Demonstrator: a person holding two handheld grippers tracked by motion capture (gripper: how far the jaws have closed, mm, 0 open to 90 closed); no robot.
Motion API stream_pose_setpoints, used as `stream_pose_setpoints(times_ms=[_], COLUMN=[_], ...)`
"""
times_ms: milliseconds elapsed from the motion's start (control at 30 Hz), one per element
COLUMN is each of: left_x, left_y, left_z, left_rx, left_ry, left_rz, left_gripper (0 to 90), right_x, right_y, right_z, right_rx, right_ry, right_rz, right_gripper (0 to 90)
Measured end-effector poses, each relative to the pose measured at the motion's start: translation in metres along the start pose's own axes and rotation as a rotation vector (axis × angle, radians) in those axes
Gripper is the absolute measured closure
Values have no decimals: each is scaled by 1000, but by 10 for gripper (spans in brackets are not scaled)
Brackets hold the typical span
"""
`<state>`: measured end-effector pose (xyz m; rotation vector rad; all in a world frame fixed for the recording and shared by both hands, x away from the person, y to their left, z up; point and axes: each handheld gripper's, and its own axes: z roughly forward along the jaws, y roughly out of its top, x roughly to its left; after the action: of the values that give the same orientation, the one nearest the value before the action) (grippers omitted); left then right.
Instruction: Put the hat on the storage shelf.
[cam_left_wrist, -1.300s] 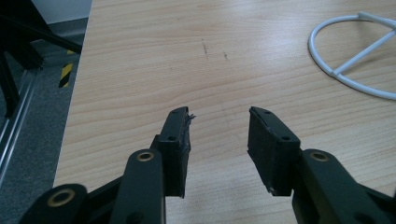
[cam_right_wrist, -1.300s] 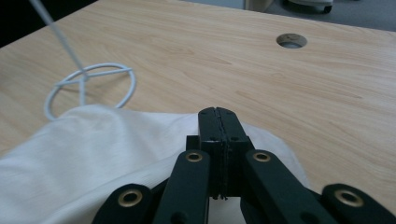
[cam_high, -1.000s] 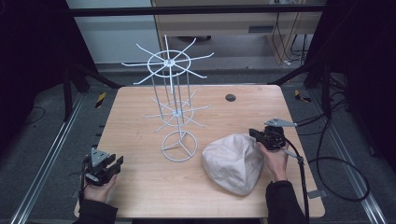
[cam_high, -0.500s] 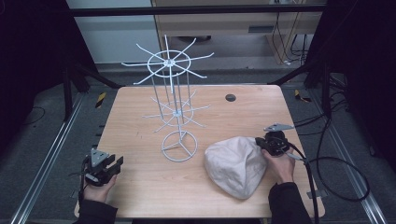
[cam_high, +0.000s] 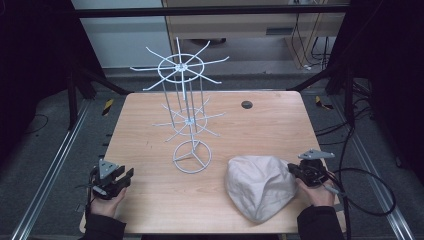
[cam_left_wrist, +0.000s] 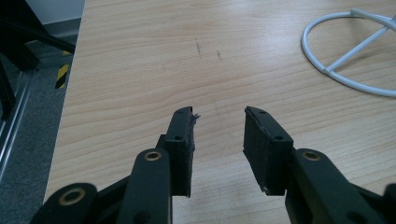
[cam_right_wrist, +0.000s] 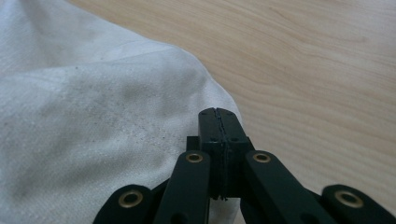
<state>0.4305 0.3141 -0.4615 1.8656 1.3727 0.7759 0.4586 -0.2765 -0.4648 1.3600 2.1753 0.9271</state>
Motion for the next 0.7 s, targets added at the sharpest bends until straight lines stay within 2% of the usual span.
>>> stream_pose_setpoints(times_ms=[100, 233, 367, 467, 533, 700], left_x=[0, 0, 0, 0, 0, 0], left_y=[0, 0, 0, 0, 0, 0], left_z=[0, 0, 0, 0, 0, 2], left_rx=[-1, -3, -1, -1, -2, 3], left_ry=[-1, -2, -4, -5, -6, -10], left_rz=[1, 2, 5, 5, 5, 6], left_gripper=[625, 624, 619, 616, 614, 609], right_x=[4, 5, 6, 10, 15, 24], right_y=[-10, -14, -9, 4, 14, 37], right_z=[-10, -16, -29, -46, -57, -77], right_rx=[0, -3, -65, -138, -163, -185], right_ry=[5, 5, 22, 57, 96, 207], right_rz=[-10, -7, -26, -95, -146, -245], right_gripper=[900, 900, 900, 855, 821, 721])
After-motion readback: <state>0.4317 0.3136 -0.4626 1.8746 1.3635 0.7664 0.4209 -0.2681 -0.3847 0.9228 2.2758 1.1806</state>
